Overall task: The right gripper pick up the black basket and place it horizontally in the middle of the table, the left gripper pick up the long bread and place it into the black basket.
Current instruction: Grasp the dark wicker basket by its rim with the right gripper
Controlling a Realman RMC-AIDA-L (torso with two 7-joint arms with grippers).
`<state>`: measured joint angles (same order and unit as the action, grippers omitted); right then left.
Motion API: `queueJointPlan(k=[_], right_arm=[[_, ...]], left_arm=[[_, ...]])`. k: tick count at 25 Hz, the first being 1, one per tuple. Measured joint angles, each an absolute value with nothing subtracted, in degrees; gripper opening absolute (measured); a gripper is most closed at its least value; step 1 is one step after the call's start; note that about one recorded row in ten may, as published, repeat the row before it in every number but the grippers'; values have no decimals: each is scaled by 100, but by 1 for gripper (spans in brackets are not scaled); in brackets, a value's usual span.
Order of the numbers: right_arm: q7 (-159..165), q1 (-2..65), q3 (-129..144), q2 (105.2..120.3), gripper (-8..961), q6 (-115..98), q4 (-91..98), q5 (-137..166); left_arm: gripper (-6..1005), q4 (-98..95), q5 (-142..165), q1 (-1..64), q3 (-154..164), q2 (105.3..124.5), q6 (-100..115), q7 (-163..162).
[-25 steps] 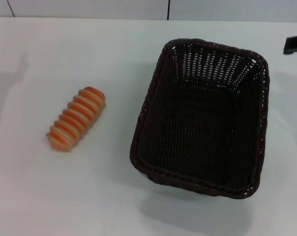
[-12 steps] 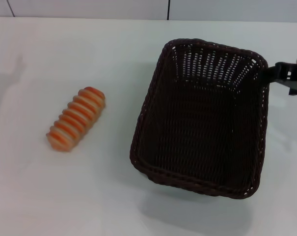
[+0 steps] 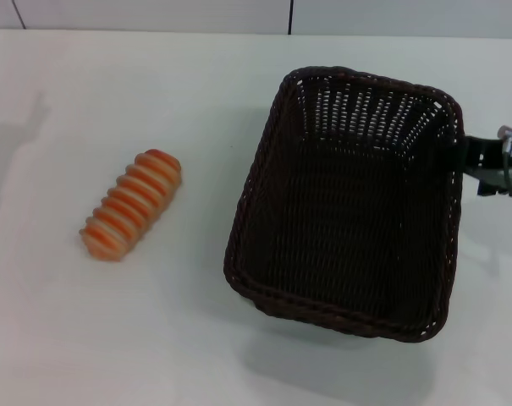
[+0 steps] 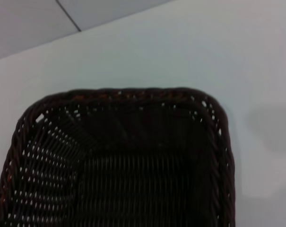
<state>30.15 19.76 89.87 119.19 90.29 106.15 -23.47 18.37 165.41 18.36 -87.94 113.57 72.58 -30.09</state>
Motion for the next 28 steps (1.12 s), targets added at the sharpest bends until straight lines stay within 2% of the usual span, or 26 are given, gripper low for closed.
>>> queueJointPlan(k=[28], right_arm=[[2951, 1794, 9531, 11922, 742, 8310, 9710, -2680]], left_arm=[[867, 1791, 16541, 1813, -8860, 11402, 7289, -2926]])
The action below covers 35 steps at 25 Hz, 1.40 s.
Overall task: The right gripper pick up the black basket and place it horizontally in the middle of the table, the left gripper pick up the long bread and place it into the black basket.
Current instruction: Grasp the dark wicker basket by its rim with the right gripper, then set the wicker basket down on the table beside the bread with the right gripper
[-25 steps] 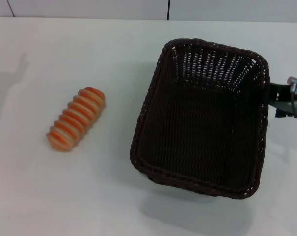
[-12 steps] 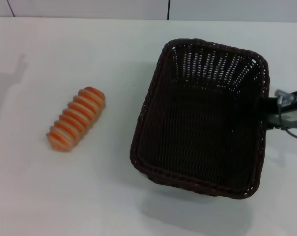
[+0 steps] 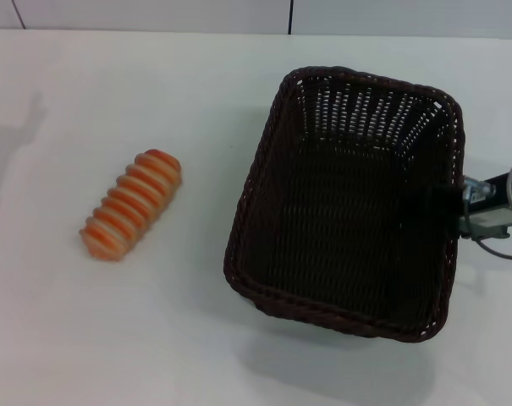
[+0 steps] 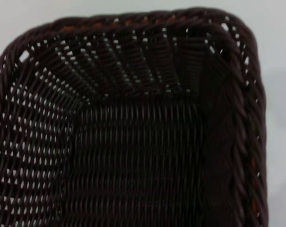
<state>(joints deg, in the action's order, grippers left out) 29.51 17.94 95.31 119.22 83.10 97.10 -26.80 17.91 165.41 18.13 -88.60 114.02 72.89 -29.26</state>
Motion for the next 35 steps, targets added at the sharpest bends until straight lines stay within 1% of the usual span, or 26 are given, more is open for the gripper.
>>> queueJointPlan(k=[5, 11, 16, 21, 25, 27, 31, 33, 35], right_arm=[[2980, 1779, 9666, 11923, 725, 8211, 9723, -2639], [2960, 1702, 9688, 11907, 553, 8112, 9814, -2617], [2866, 1652, 9688, 11894, 315, 8020, 9816, -2594], [2370, 1443, 9674, 11892, 218, 7532, 9959, -2353], [1576, 1120, 9617, 11897, 141, 6872, 10154, -2310], [923, 783, 9522, 11893, 141, 6434, 10467, -2307], [187, 540, 9340, 11901, 140, 6106, 10706, -2339], [-283, 489, 9250, 11902, 141, 5913, 10762, -2391], [-709, 491, 9177, 11896, 141, 5751, 10767, -2460]], left_arm=[[867, 1797, 16541, 1796, -8860, 11399, 7339, -2926], [867, 1837, 16541, 1759, -8859, 11402, 7381, -2926], [867, 1838, 16541, 1759, -8859, 11405, 7383, -2926], [866, 1849, 16541, 1797, -8933, 11373, 7353, -2930], [866, 1840, 16540, 1895, -9206, 11373, 7277, -2933], [866, 1907, 16540, 1882, -9243, 11359, 7260, -2915], [866, 1965, 16538, 1826, -9306, 11357, 7219, -2733], [866, 1971, 16536, 1773, -9381, 11387, 7151, -2578], [866, 1975, 16533, 1709, -9460, 11462, 7068, -2304]])
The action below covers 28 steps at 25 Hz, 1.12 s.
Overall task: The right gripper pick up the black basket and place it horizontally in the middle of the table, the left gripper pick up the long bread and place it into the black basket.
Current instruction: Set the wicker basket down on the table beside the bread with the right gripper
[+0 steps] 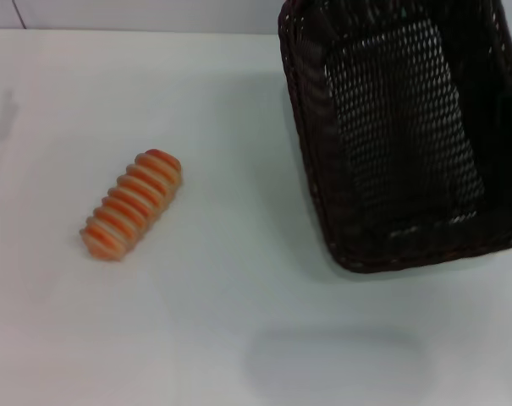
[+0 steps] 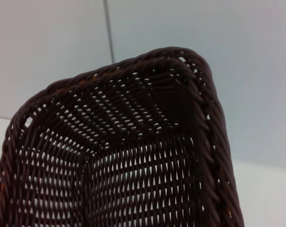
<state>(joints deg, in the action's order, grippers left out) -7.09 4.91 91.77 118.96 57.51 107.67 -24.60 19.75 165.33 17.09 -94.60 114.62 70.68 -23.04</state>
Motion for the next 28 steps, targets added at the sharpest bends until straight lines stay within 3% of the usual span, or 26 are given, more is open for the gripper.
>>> queueJointPlan(k=[2, 11, 19, 28], right_arm=[[-1588, 531, 9046, 11894, 141, 5516, 10747, -2802], [-3680, 940, 8565, 11882, 141, 5709, 10755, -4256], [-4370, 1850, 8385, 11879, 140, 7017, 10752, -4392], [-4953, 3449, 7466, 11841, 140, 8798, 9671, -5247]], left_arm=[[866, 1978, 16529, 1640, -9552, 11592, 6962, -1957], [866, 2063, 16519, 1500, -9605, 11663, 6629, -1931], [865, 2146, 16525, 1440, -9828, 11731, 6428, -1936], [865, 2153, 16536, 1484, -10160, 11759, 6281, -1890]])
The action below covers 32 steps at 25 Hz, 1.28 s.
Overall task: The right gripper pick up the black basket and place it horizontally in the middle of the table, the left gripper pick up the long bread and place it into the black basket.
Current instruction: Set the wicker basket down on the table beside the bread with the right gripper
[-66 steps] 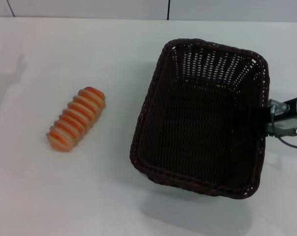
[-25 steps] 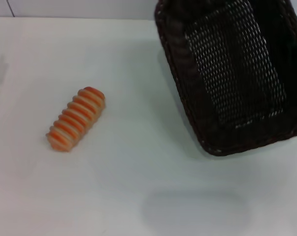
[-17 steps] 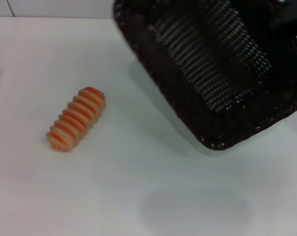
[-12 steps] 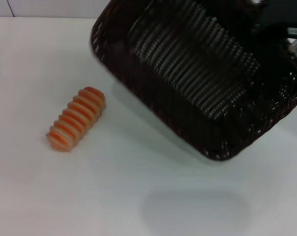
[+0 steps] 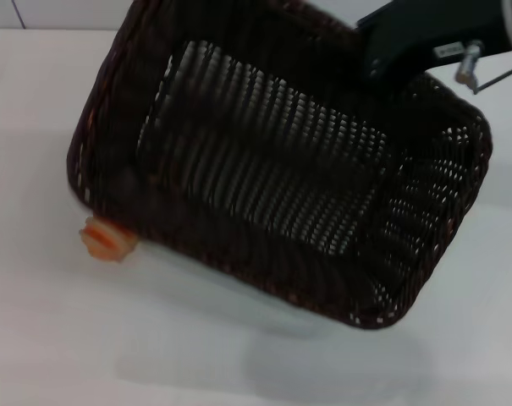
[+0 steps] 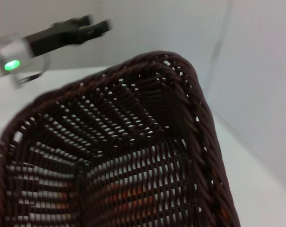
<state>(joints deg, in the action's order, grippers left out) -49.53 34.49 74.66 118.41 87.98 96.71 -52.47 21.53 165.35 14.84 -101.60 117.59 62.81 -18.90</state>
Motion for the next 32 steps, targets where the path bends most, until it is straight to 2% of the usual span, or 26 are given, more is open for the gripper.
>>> queueJointPlan(k=[3, 6, 13, 19, 23, 32], right_arm=[[-5035, 3891, 7434, 11819, 140, 9234, 9320, -5250], [-5129, 4480, 7437, 11706, 141, 9728, 8840, -5301], [-5280, 4953, 7512, 11548, 141, 9913, 8268, -5331], [-5705, 5597, 7639, 11341, 140, 9929, 7107, -5184], [-5874, 5789, 7639, 11345, 140, 9876, 6677, -4997], [-6081, 6017, 7656, 11451, 141, 9603, 6094, -4768]], left_arm=[[865, 2167, 16532, 1492, -10254, 11760, 6261, -1903], [865, 2228, 16524, 1498, -10299, 11765, 6204, -1917], [864, 2263, 16520, 1546, -10304, 11780, 6187, -1924], [864, 2292, 16513, 1651, -10311, 11797, 6183, -1928], [864, 2294, 16515, 1689, -10286, 11800, 6183, -1928], [864, 2256, 16537, 1734, -10183, 11813, 6194, -1945]])
